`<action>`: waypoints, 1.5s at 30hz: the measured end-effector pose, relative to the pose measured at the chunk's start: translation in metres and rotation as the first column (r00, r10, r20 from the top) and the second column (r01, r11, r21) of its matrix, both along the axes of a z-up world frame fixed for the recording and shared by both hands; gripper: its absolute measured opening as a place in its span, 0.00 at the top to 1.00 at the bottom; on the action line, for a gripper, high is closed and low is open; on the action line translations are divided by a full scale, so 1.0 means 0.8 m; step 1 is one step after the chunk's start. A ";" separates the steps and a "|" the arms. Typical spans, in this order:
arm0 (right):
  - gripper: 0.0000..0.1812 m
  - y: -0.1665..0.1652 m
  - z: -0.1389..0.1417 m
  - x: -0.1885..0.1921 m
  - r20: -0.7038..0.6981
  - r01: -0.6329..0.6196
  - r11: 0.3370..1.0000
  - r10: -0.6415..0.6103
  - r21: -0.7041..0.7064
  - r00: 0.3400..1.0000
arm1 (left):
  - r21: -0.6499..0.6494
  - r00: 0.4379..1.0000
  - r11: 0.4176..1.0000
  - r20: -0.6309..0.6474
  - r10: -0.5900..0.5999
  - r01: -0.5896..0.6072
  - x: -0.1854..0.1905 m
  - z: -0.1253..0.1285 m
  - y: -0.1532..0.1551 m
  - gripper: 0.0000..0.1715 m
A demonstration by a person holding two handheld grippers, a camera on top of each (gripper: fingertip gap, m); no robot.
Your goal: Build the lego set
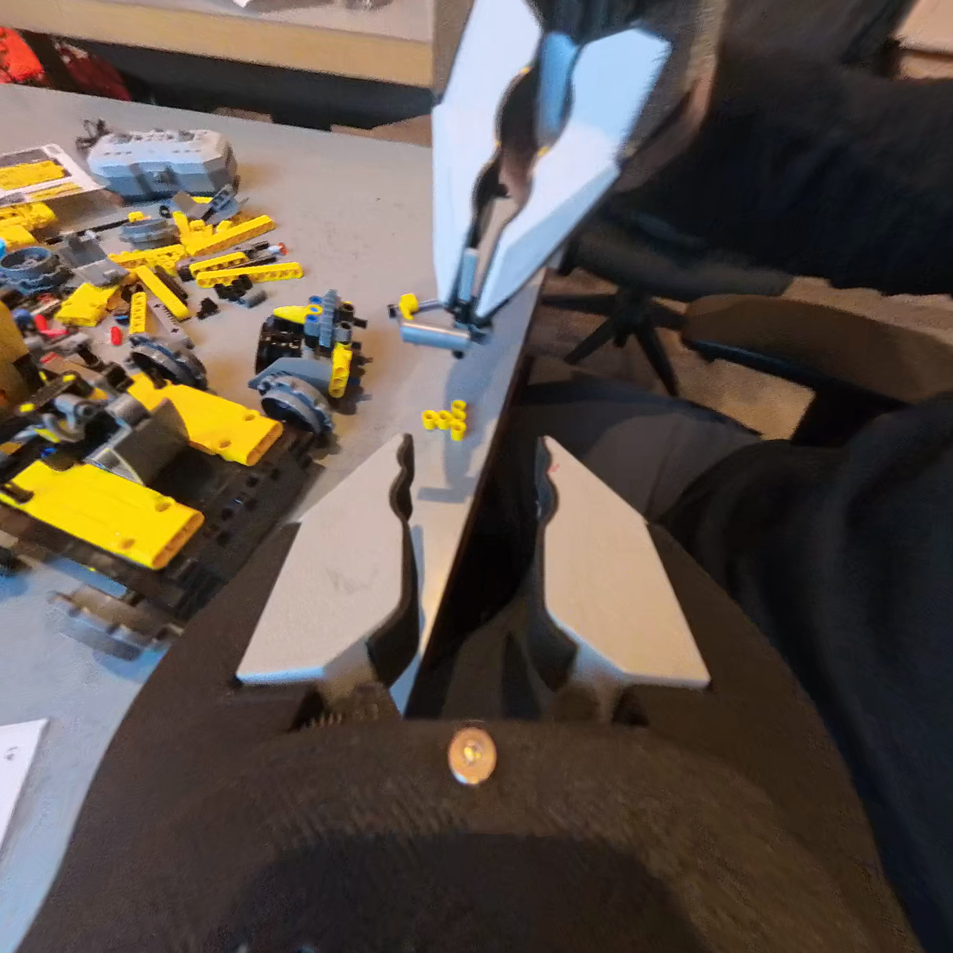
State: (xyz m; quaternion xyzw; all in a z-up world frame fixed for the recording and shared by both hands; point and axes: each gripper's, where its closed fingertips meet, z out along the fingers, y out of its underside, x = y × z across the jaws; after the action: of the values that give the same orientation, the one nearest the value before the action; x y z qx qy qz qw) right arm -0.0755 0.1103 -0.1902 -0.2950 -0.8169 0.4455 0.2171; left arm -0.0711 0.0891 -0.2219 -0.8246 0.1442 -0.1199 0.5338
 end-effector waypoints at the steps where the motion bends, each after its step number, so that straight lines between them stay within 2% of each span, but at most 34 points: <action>1: 0.97 -0.002 0.004 -0.002 0.002 -0.001 1.000 0.001 -0.027 1.000 | 0.020 1.000 1.000 0.012 -0.017 0.016 0.005 0.004 -0.008 0.74; 5: 0.96 -0.011 0.009 -0.018 0.039 0.014 0.995 -0.010 -0.099 0.999 | 0.066 0.997 0.995 -0.021 -0.072 0.073 0.020 0.016 -0.018 0.75; 9: 0.96 -0.024 0.008 -0.040 0.067 0.012 0.998 -0.008 -0.066 0.998 | 0.067 0.994 0.993 -0.070 -0.089 0.094 0.024 0.010 -0.024 0.76; 16: 0.96 -0.028 0.008 -0.053 0.095 0.041 0.998 -0.036 -0.046 0.995 | 0.046 0.998 0.997 -0.001 -0.064 0.064 0.007 0.016 -0.025 0.75; 21: 0.96 -0.021 0.002 -0.040 0.087 0.072 0.997 -0.068 -0.040 0.994 | 0.028 0.999 0.999 0.037 -0.032 0.031 -0.006 0.012 -0.022 0.75; 28: 0.97 0.011 -0.016 -0.013 0.078 0.144 0.989 -0.141 -0.036 0.987 | -0.016 1.000 1.000 -0.020 0.004 -0.004 -0.014 -0.012 -0.017 0.76; 36: 0.97 0.047 -0.028 0.019 0.048 0.178 0.976 -0.173 -0.123 0.984 | -0.060 0.998 0.997 0.027 0.056 -0.054 -0.018 -0.027 -0.002 0.77; 41: 0.97 0.062 -0.029 0.026 0.033 0.178 0.970 -0.175 -0.167 0.984 | -0.027 0.995 0.995 -0.033 0.091 -0.092 -0.026 -0.026 0.011 0.78; 45: 0.97 0.065 -0.029 0.023 0.028 0.185 0.958 -0.183 -0.218 0.983 | -0.036 0.995 0.995 -0.031 0.093 -0.095 -0.031 -0.031 0.010 0.78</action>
State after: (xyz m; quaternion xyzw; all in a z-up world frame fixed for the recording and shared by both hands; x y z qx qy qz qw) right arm -0.0571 0.1620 -0.2132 -0.3935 -0.7326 0.5097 0.2206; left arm -0.0958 0.0968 -0.2471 -0.8420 0.1108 -0.0851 0.5210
